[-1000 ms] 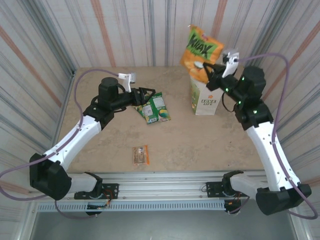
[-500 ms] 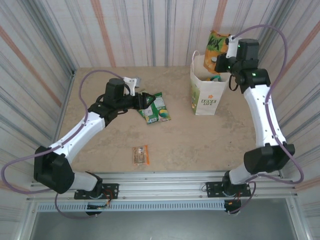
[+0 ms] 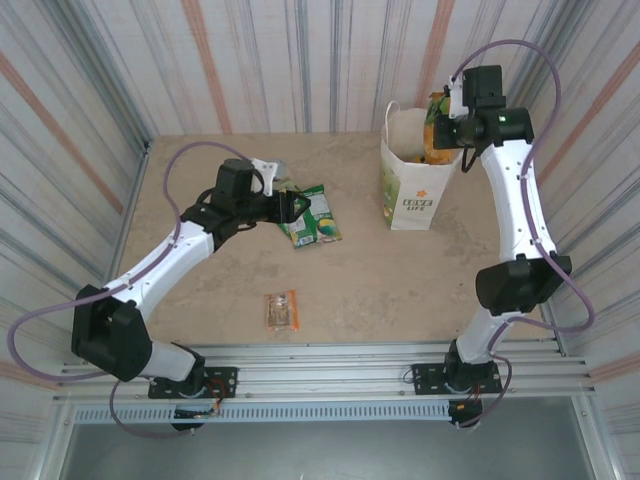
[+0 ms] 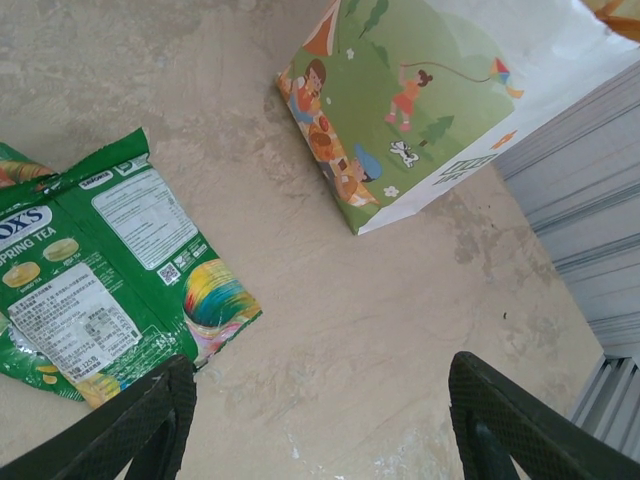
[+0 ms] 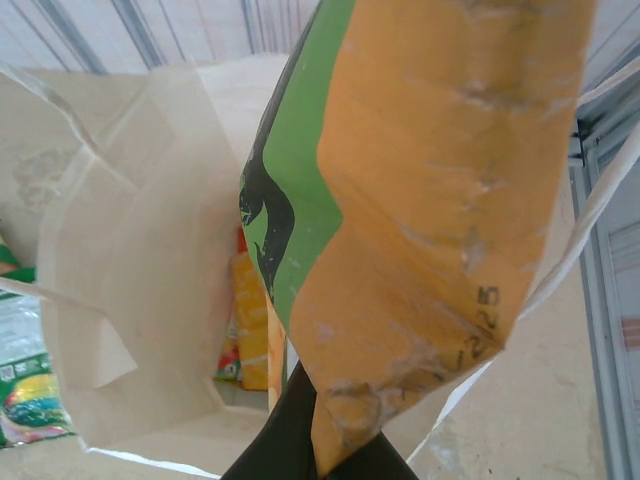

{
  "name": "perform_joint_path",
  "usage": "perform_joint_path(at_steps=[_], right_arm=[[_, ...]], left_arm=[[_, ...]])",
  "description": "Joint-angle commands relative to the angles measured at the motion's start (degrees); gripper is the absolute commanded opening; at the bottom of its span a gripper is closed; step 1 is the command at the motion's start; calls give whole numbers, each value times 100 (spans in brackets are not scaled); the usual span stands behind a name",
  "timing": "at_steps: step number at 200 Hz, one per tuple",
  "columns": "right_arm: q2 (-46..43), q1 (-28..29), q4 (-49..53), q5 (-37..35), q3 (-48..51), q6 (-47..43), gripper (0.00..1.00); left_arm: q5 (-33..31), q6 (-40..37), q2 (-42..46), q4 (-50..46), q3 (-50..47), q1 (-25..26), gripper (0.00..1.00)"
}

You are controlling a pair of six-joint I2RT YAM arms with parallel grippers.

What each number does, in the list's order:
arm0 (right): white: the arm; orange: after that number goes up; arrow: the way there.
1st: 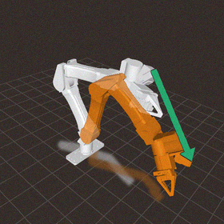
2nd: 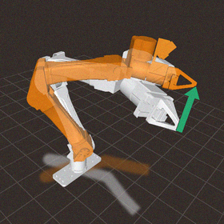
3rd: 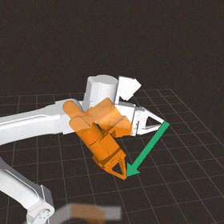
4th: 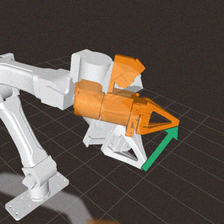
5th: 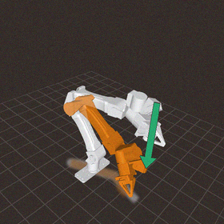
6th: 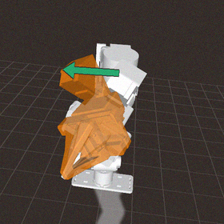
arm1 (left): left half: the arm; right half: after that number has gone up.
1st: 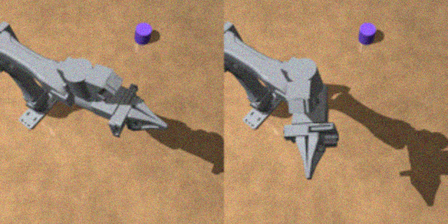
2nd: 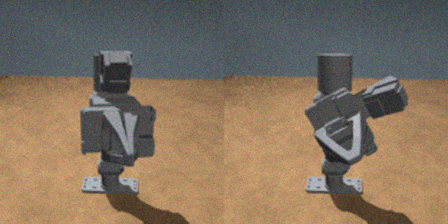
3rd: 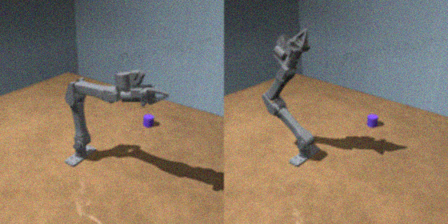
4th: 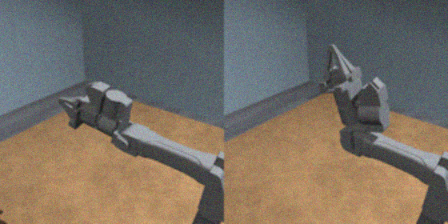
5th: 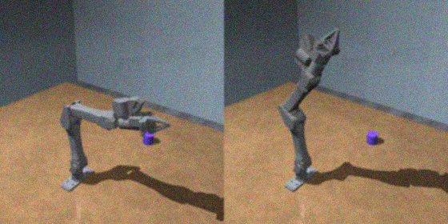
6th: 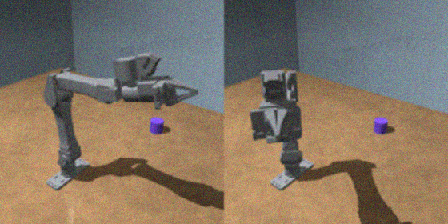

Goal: Place the snacks into the paper bag

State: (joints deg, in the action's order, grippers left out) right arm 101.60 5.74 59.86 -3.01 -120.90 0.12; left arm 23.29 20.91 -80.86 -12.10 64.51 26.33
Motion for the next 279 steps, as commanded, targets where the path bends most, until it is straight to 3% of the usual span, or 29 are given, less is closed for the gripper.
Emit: perform_joint_path(at_steps=[1, 28, 47, 72, 123, 164, 227, 279], right_arm=[[394, 69, 532, -216, -310, -171, 0], [819, 116, 842, -378, -778, -167, 0], [1031, 163, 959, -266, -1043, -157, 20], [1015, 165, 789, 453, -1074, -123, 35], [937, 165, 615, 683, -1066, -91, 37], [620, 141, 206, 126, -734, 78, 53], [893, 41, -247, 521, -653, 496, 65], [1412, 126, -427, 684, -712, 504, 62]], left_arm=[[12, -135, -44, -81, 180, 30, 70], [-46, -199, -35, -150, 176, 32, 70], [-75, -240, -44, -186, 167, 30, 70], [-105, -261, -73, -201, 166, 30, 70], [-151, -288, -38, -196, 64, 29, 70], [-199, -307, 13, -264, 27, 30, 70], [-174, -245, 141, -135, -154, 30, 70], [-228, -267, 258, -145, -263, 30, 70]])
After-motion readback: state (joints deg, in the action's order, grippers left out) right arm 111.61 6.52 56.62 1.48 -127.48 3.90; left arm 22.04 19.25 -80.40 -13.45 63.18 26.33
